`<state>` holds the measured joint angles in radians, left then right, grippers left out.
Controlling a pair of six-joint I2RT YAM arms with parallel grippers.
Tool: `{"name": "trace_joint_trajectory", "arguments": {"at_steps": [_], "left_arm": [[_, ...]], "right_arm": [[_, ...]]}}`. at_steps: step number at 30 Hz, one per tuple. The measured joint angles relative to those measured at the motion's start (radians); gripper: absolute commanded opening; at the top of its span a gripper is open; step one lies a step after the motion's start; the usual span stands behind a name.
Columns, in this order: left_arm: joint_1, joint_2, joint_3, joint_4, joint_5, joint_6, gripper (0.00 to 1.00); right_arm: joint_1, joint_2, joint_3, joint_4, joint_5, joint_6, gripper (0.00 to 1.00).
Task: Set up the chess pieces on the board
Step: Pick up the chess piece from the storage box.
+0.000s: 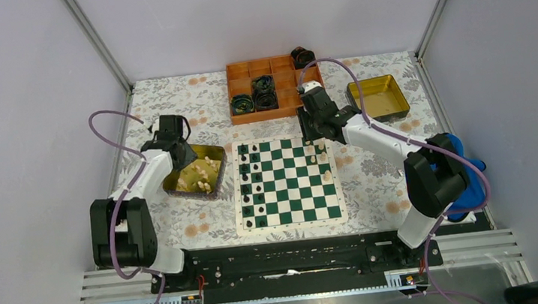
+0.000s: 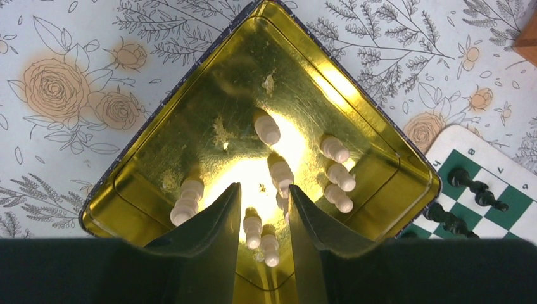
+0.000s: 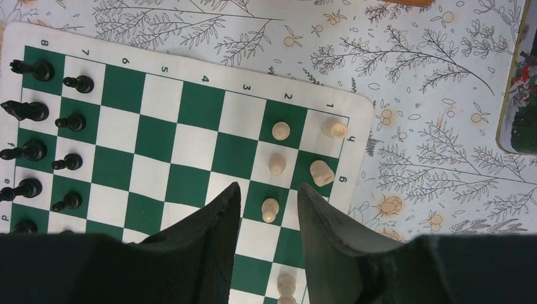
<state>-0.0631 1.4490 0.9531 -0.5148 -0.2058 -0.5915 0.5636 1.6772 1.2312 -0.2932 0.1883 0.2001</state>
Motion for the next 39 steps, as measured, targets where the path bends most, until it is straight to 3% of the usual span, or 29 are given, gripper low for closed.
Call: {"name": "trace_joint_trajectory", "arguments": {"at_steps": [18, 39], "left_arm": [[0.0, 0.143, 0.047, 0.06, -0.06, 0.024, 0.31], [0.0, 0.179, 0.068, 0.071, -0.064, 0.027, 0.24]], "right_arm": [[0.0, 0.026, 0.021, -0.001, 0.0, 0.002, 0.45], [0.0, 0.03, 0.028, 0.0, 0.0, 0.002, 0.45]]}}
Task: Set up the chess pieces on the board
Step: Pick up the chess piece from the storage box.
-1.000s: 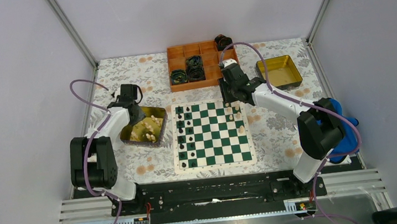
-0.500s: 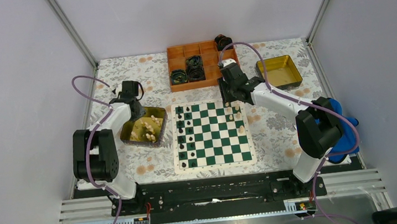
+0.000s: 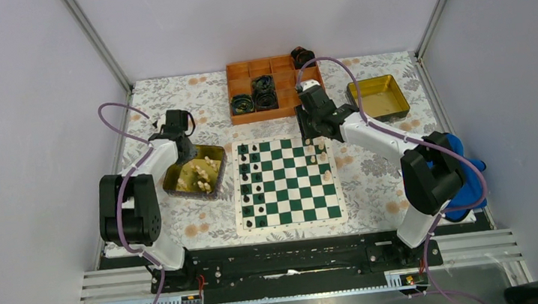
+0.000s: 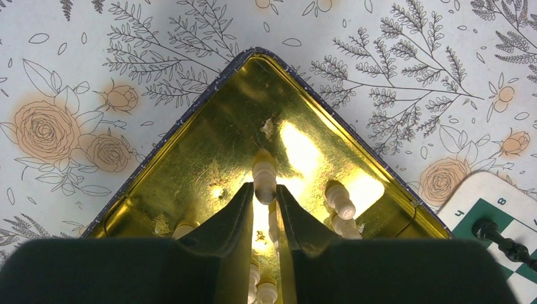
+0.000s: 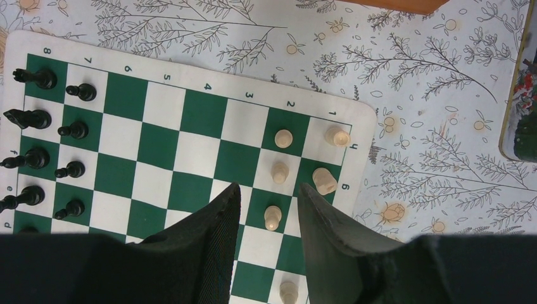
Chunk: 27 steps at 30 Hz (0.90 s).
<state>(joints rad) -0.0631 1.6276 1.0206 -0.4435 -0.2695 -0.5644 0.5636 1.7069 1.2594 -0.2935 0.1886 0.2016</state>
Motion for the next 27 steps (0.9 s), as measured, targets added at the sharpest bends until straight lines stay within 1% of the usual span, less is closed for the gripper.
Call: {"name": "trace_joint_trajectory", "arguments": {"at_steps": [5, 11, 17, 20, 27], "left_arm": [[0.0, 0.0, 0.0, 0.001, 0.0, 0.0, 0.21], [0.0, 0.0, 0.0, 0.002, 0.0, -0.001, 0.12], [0.0, -0.001, 0.0, 0.002, 0.0, -0.001, 0.07], [0.0, -0.005, 0.0, 0.0, 0.0, -0.001, 0.05], [0.0, -0.039, 0.002, -0.008, 0.0, -0.002, 0.04]], "right_arm": [[0.0, 0.0, 0.0, 0.0, 0.0, 0.0, 0.45], [0.0, 0.0, 0.0, 0.0, 0.0, 0.0, 0.46], [0.0, 0.0, 0.0, 0.0, 0.0, 0.0, 0.46], [0.0, 0.0, 0.0, 0.0, 0.0, 0.0, 0.45], [0.0, 0.0, -0.001, 0.0, 0.0, 0.0, 0.46]]}}
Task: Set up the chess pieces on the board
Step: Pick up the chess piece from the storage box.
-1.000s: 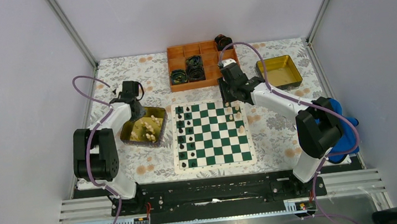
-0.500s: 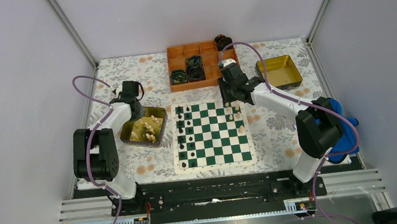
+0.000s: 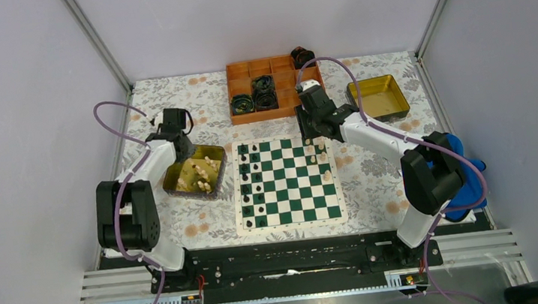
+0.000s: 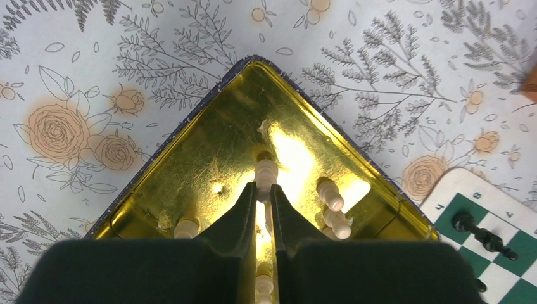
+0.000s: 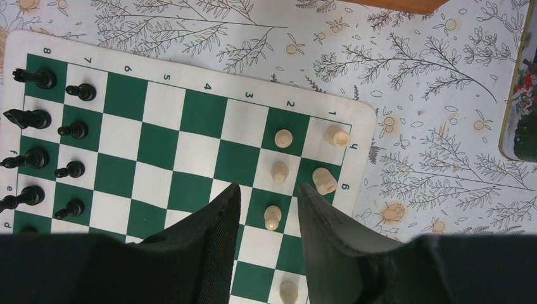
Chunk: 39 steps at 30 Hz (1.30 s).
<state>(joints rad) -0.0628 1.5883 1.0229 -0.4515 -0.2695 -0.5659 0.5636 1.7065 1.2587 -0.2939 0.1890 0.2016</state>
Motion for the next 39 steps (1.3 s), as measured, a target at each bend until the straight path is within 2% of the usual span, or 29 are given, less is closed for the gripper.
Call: {"name": "trace_joint_trajectory", "arguments": {"at_steps": [14, 23, 28, 39], "left_arm": [[0.0, -0.106, 0.053, -0.051, 0.008, 0.001, 0.04], [-0.026, -0.283, 0.101, -0.072, 0.116, 0.044, 0.02], [-0.126, -0.33, 0.124, -0.087, 0.156, 0.068, 0.0], [-0.456, -0.303, 0.175, -0.114, 0.145, 0.083, 0.0]], "right_arm": [[0.0, -0.004, -0.001, 0.0, 0.009, 0.0, 0.46], [-0.01, -0.01, -0.001, 0.0, 0.056, 0.006, 0.45], [-0.075, -0.01, 0.001, 0.0, 0.064, 0.032, 0.45], [-0.239, -0.01, 0.033, -0.011, 0.107, 0.077, 0.45]]}}
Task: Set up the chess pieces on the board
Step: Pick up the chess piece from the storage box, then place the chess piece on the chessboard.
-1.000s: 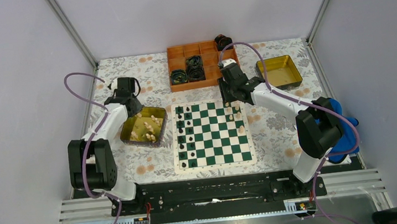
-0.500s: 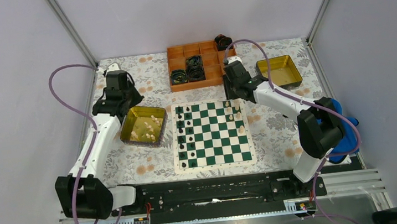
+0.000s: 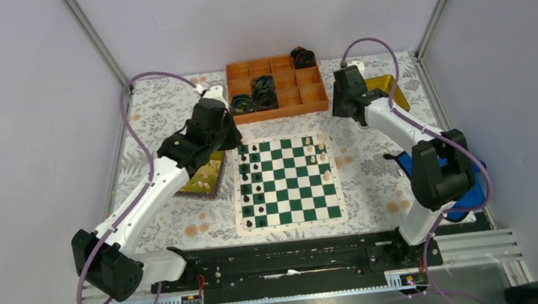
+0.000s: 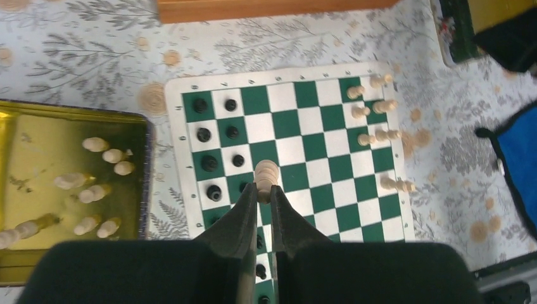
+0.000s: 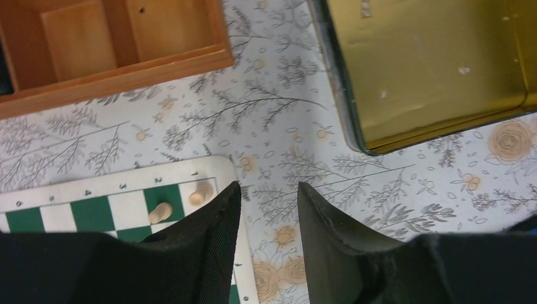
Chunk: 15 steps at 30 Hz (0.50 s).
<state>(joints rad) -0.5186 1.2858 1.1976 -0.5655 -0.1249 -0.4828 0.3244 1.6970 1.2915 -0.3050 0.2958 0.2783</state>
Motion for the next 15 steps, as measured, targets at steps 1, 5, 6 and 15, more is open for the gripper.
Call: {"name": "trace_joint_trajectory", "arguments": {"at_steps": [1, 5, 6, 15], "left_arm": [[-0.022, 0.004, 0.003, -0.002, -0.006, 0.001, 0.0], [-0.132, 0.029, 0.021, -0.01, -0.027, 0.008, 0.0], [-0.156, 0.037, 0.025, -0.011, -0.032, 0.01, 0.0], [-0.376, 0.192, 0.095, -0.016, -0.085, 0.053, 0.0]], "right_arm": [[-0.012, 0.0, 0.0, -0.001, 0.0, 0.005, 0.45], [-0.058, 0.0, 0.0, 0.0, 0.0, 0.019, 0.45], [-0.069, 0.0, 0.0, 0.0, 0.0, 0.024, 0.45], [-0.126, 0.0, 0.0, 0.003, -0.002, 0.055, 0.45]]}}
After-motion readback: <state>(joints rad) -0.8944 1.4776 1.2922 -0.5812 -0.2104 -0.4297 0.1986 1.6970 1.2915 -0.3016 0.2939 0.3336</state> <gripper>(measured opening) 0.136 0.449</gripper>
